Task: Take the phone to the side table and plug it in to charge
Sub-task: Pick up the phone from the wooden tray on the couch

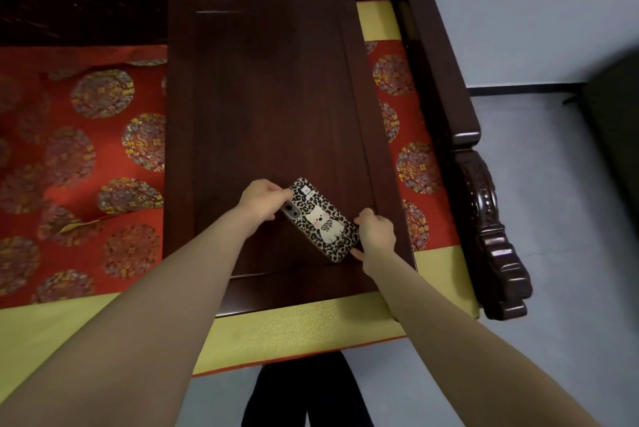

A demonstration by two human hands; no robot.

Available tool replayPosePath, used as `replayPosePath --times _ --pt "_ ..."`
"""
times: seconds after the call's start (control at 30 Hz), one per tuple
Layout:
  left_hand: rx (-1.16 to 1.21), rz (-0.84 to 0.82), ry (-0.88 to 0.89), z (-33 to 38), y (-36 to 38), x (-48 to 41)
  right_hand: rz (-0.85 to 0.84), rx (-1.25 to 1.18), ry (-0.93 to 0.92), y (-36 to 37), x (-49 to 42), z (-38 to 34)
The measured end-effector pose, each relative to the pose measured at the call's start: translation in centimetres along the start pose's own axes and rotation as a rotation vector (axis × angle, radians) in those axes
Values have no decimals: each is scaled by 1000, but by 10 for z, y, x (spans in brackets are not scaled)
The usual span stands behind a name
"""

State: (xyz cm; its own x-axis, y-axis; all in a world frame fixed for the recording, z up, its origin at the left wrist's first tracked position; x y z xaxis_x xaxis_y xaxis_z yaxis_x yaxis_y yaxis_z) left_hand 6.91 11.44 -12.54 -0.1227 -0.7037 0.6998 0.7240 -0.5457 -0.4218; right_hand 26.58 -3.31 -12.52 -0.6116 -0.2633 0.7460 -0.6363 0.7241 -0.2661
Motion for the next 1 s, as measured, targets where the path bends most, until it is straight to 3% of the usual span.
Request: replayPosePath --times 0.2,0.4,0.7,1.0 --pt "-142 -32 20 1 1 -4 -5 -8 -10 -3 -6 2" --pt "220 -80 54 1 -1 8 -39 8 -32 0 -7 0" --pt "540 51 72 -44 -56 51 -400 57 -113 45 24 -32" --pt "802 366 -36 -194 -158 181 -882 441 -270 179 174 -8"
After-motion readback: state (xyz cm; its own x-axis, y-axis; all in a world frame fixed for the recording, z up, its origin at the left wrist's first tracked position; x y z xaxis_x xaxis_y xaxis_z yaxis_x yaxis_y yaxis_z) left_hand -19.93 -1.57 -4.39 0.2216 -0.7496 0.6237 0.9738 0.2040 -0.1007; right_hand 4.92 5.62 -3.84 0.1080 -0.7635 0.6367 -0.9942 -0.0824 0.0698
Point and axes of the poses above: each hand's wrist, its own x-axis away from the middle knuckle, its own y-axis out of the palm, z = x × y, the point moved 9 cm from there along -x, towards the middle knuckle, and after that the axes turned 7 degrees about -x, right-handed, at the moved point
